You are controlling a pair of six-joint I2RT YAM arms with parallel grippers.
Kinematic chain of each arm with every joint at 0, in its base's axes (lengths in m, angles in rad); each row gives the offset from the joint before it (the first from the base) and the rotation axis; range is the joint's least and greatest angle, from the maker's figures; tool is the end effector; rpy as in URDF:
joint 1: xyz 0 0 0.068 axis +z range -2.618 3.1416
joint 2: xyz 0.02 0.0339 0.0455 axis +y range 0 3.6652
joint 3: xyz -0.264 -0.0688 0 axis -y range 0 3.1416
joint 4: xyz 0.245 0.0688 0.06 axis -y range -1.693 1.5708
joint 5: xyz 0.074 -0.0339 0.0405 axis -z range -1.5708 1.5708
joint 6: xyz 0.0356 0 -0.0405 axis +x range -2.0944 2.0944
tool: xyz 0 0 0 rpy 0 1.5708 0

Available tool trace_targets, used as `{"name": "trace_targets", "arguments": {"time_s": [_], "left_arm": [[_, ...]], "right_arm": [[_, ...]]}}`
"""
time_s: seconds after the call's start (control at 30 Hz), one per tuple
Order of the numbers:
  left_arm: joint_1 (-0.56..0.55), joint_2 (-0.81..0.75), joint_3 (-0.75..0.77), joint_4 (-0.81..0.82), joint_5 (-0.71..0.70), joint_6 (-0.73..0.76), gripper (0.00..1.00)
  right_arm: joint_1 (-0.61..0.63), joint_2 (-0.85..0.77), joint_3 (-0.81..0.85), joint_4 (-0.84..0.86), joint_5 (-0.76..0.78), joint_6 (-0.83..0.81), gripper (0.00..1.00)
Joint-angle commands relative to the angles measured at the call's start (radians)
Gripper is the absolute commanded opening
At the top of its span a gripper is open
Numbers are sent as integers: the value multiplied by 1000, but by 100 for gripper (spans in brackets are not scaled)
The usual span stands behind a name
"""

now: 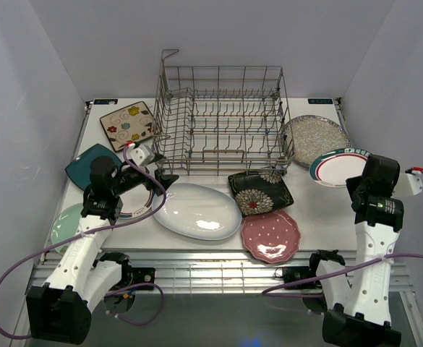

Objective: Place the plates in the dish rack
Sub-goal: Pick up the plate from the corner of the board, then insert the plate into the dish rack.

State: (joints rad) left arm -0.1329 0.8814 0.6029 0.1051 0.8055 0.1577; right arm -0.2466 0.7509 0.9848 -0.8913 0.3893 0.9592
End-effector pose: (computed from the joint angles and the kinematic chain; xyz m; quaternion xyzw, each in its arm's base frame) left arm 0.1961 -0.0521 0.2905 0.3514 0.6605 -0.2927 0.5954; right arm 0.1287 -0.0463 0.3434 0.5696 0.6770 -0.0118 0.4660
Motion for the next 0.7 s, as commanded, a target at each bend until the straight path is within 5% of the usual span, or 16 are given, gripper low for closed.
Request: {"name": "trace_targets", "arguments": {"time_s": [0.0, 0.67], "left_arm": [[-2, -9, -3, 13, -11, 13, 98], [-1, 1, 0, 11, -48, 13, 98]], "right_arm": [[0, 27, 107, 115, -21, -14, 8], [27, 211, 302, 252, -168, -20, 8]]}}
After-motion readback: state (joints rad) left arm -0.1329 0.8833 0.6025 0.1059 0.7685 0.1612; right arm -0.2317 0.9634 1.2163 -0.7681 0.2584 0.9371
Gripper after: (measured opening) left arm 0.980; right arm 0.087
